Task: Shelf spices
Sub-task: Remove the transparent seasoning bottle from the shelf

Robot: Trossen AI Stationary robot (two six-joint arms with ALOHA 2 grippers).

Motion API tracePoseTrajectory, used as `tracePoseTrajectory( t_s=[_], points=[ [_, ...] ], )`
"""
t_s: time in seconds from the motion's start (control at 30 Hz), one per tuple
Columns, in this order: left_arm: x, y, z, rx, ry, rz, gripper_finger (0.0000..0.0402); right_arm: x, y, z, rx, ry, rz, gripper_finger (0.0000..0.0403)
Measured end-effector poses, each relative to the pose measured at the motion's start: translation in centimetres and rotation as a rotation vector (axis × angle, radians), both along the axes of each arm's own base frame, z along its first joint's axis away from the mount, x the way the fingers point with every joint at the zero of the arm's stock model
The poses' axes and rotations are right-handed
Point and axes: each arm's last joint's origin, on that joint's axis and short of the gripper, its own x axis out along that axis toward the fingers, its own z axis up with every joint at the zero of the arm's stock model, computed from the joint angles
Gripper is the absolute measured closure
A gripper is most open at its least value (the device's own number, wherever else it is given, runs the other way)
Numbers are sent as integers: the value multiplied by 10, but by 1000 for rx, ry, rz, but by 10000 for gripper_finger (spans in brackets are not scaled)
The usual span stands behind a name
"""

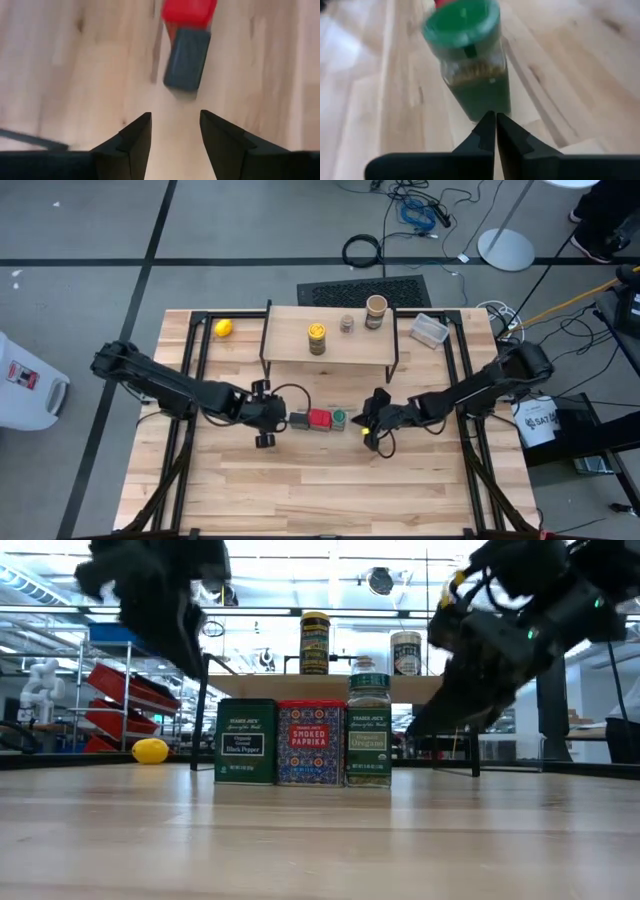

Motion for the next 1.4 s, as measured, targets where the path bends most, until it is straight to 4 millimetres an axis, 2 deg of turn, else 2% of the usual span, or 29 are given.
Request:
tracePoseTrajectory(
  t_s=[0.2,0.37,0.57,0.67,0.8,0.97,1.07,1.2,1.4],
  points=[
    [-5,5,37,99,-163,-20,227,-19,-5,39,10,-70,1,402],
    [-3,9,58,243,-280,-36,227,-33,-11,70,-57,-190,-33,402],
    [7,21,77,366,-390,14,227,-31,-28,120,-183,-248,-69,402],
    [11,28,81,377,-422,23,227,-25,-40,151,-293,-207,-64,402],
    [12,36,81,393,-411,34,227,-22,-66,191,-437,-145,-72,402],
    [12,40,81,400,-401,41,227,-25,-103,237,-447,-178,-17,402],
    [10,41,82,416,-389,25,227,-24,-121,252,-426,-142,-29,402],
    [4,42,87,414,-406,27,227,-10,-140,264,-425,-48,-25,402],
    [-5,43,101,388,-495,59,227,25,-169,254,-434,131,67,392]
  ],
)
